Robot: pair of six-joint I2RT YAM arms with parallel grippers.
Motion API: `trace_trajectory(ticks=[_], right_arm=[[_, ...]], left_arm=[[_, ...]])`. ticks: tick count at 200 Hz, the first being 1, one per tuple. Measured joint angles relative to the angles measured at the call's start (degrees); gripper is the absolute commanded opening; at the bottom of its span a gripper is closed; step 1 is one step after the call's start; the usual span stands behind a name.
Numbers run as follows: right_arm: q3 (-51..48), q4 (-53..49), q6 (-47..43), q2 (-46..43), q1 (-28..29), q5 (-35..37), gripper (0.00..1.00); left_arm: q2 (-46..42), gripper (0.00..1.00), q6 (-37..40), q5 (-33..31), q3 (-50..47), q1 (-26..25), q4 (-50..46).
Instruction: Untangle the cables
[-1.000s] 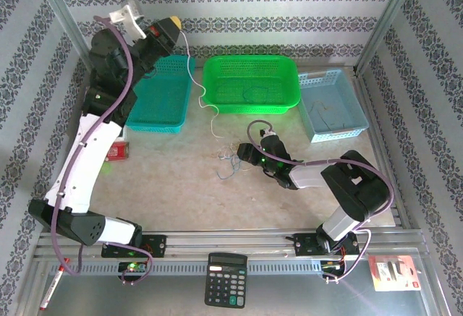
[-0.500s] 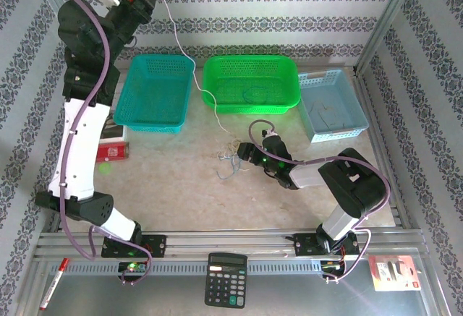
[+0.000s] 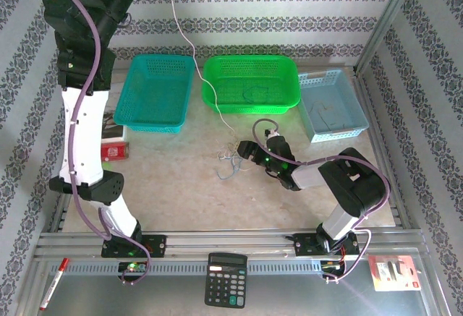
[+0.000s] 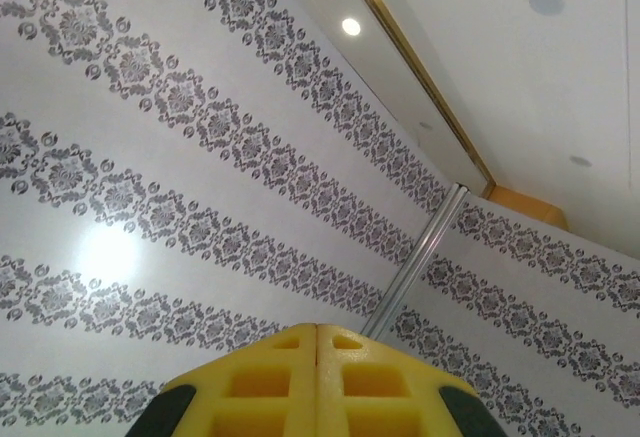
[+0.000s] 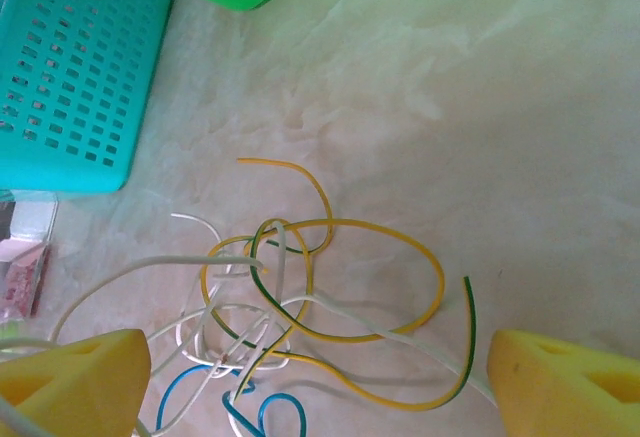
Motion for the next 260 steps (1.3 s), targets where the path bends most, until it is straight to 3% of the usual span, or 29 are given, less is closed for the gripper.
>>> trace_trajectory(ticks=[83,187,224,260], right_arm=[[-0.7,-0.8,2.1,-1.5,-1.5,-1.6,0.86],[-0.2,-16.6,-7.6,-22.1,-2.2,-3.3,0.84],[4.4,-19.7,-12.1,-21.5,-0.3,-3.8,0.86],[11.7,-20.6,-16.5,-15.0,3.1,-3.2,0.86]], left_arm=[[0.3,0.0,1.9,-2.7,1.9,1.0,-2.1],[-1.1,0.0,1.6,3.8,-6.4,1.0,-3.1],[-1.6,0.0,1.3,5.4,-7.8,1.0,-3.1],[-1.8,0.0,-0.3,6.8,-8.0,0.9,-2.9]])
